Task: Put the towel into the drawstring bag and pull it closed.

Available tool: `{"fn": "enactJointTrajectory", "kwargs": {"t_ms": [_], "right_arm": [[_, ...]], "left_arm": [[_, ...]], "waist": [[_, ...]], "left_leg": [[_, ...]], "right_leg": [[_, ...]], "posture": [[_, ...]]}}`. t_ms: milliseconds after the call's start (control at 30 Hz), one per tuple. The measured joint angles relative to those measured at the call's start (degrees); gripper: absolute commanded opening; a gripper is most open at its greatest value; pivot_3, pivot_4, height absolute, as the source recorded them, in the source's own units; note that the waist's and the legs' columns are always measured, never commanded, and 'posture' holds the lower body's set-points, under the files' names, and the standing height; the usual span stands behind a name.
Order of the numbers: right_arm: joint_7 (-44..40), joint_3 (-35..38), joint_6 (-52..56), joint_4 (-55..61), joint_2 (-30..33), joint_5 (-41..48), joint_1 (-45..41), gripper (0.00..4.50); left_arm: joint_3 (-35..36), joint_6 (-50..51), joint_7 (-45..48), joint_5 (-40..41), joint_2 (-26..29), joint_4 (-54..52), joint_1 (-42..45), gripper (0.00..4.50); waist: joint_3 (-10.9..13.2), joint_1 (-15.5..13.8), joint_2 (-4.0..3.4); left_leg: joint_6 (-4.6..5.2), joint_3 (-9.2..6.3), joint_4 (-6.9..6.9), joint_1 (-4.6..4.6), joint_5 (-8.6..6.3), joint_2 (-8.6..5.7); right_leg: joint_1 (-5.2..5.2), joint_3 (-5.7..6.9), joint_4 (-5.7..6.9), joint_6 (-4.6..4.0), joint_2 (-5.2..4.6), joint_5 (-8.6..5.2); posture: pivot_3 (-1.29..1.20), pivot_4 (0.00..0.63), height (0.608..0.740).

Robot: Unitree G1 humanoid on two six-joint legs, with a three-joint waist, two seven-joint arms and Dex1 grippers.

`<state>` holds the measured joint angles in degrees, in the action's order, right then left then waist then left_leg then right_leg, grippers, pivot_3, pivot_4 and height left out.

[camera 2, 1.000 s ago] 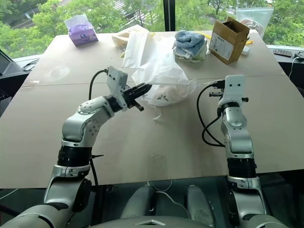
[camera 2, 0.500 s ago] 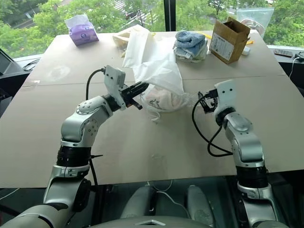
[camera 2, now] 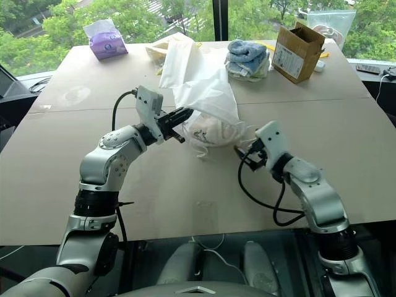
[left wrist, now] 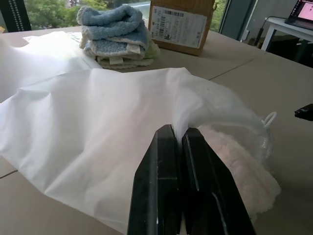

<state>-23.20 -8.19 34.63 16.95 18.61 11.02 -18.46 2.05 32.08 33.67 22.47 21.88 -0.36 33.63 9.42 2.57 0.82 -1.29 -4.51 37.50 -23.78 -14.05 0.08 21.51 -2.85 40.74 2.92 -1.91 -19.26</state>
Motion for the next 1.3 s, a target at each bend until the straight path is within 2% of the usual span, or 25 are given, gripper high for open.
{"fn": "enactJointTrajectory", "kwargs": {"t_ms": [167, 200, 267, 467, 533, 867, 1000, 1167, 1300], "right_arm": [[5.77, 0.19, -3.68, -8.94, -6.21, -2.93, -3.76, 4.44], [6.78, 0.19, -4.4, -10.35, -6.6, -3.72, -4.06, 4.21], [7.94, 0.28, -5.91, -12.18, -6.66, -4.67, -4.11, 3.63], [9.83, 1.49, -7.64, -13.02, -6.42, -6.54, -4.06, 0.72], [9.81, 1.38, -7.63, -11.99, -5.84, -7.35, -3.54, 0.05], [9.9, 1.08, -6.57, -7.58, -4.19, -11.07, -1.93, 0.05], [9.08, 1.0, -5.78, -6.12, -3.97, -11.33, -1.93, 1.44], [10.13, 0.96, -6.76, -6.29, -4.26, -12.75, -1.95, 3.91], [11.37, 0.99, -8.54, -8.17, -5.01, -13.85, -2.3, 3.91]], "left_arm": [[-0.02, -0.03, -0.04, -0.05, -0.02, 0.01, 0.16, 0.0], [-0.03, -0.03, -0.04, -0.05, -0.01, 0.01, 0.17, 0.0], [-0.01, -0.03, -0.08, -0.07, 0.0, 0.01, 0.17, 0.0], [-0.02, -0.03, -0.07, -0.06, 0.0, 0.01, 0.17, 0.0], [-0.03, -0.03, -0.08, -0.07, -0.02, 0.01, 0.17, 0.0], [-0.26, -0.03, -0.05, -0.06, -0.07, 0.01, 0.17, 0.0], [-0.25, -0.04, -0.08, -0.06, -0.07, 0.01, 0.17, 0.0], [-0.25, -0.04, -0.14, -0.06, -0.09, 0.01, 0.16, 0.0], [-0.25, -0.04, -0.17, -0.06, -0.11, 0.01, 0.16, 0.0]], "waist": [[-0.01, -0.15, 0.01], [0.0, -0.24, 0.01], [0.0, -0.24, 0.01], [0.0, -0.02, 0.0], [-0.01, -0.05, 0.0], [0.0, -0.07, 0.01], [-0.01, -0.05, 0.01], [0.0, -0.06, 0.01], [-0.01, -0.03, 0.0]], "left_leg": [[-0.02, -0.05, 0.02, -0.01, 0.01, -0.01], [-0.01, -0.07, 0.02, -0.02, 0.01, -0.01], [-0.01, -0.09, 0.01, -0.04, 0.01, -0.02], [-0.02, -0.08, 0.01, -0.02, 0.01, -0.01], [-0.02, -0.08, 0.01, -0.03, 0.01, -0.02], [-0.01, -0.07, 0.01, -0.03, 0.01, -0.02], [-0.01, -0.07, 0.01, -0.03, 0.01, -0.02], [-0.01, -0.07, 0.01, -0.03, 0.0, -0.02], [-0.01, -0.06, 0.01, -0.02, 0.01, -0.02]], "right_leg": [[0.0, 0.05, 0.0, 0.0, -0.02, 0.0], [0.01, 0.07, 0.0, 0.0, -0.02, 0.0], [0.01, 0.1, -0.02, 0.0, -0.03, 0.0], [0.01, 0.08, 0.0, 0.0, -0.01, 0.0], [0.01, 0.09, 0.0, 0.0, -0.02, 0.0], [0.01, 0.07, 0.0, 0.0, -0.02, 0.0], [0.01, 0.07, 0.01, 0.0, -0.01, 0.0], [0.01, 0.07, 0.0, 0.0, -0.02, 0.0], [0.01, 0.07, 0.01, 0.0, -0.01, 0.0]], "posture": [[0.0, 0.15, 0.74], [0.0, 0.15, 0.74], [0.0, 0.15, 0.74], [0.0, 0.15, 0.74], [0.0, 0.15, 0.74], [0.0, 0.15, 0.74], [0.0, 0.15, 0.74], [0.0, 0.15, 0.74], [0.0, 0.15, 0.74]]}}
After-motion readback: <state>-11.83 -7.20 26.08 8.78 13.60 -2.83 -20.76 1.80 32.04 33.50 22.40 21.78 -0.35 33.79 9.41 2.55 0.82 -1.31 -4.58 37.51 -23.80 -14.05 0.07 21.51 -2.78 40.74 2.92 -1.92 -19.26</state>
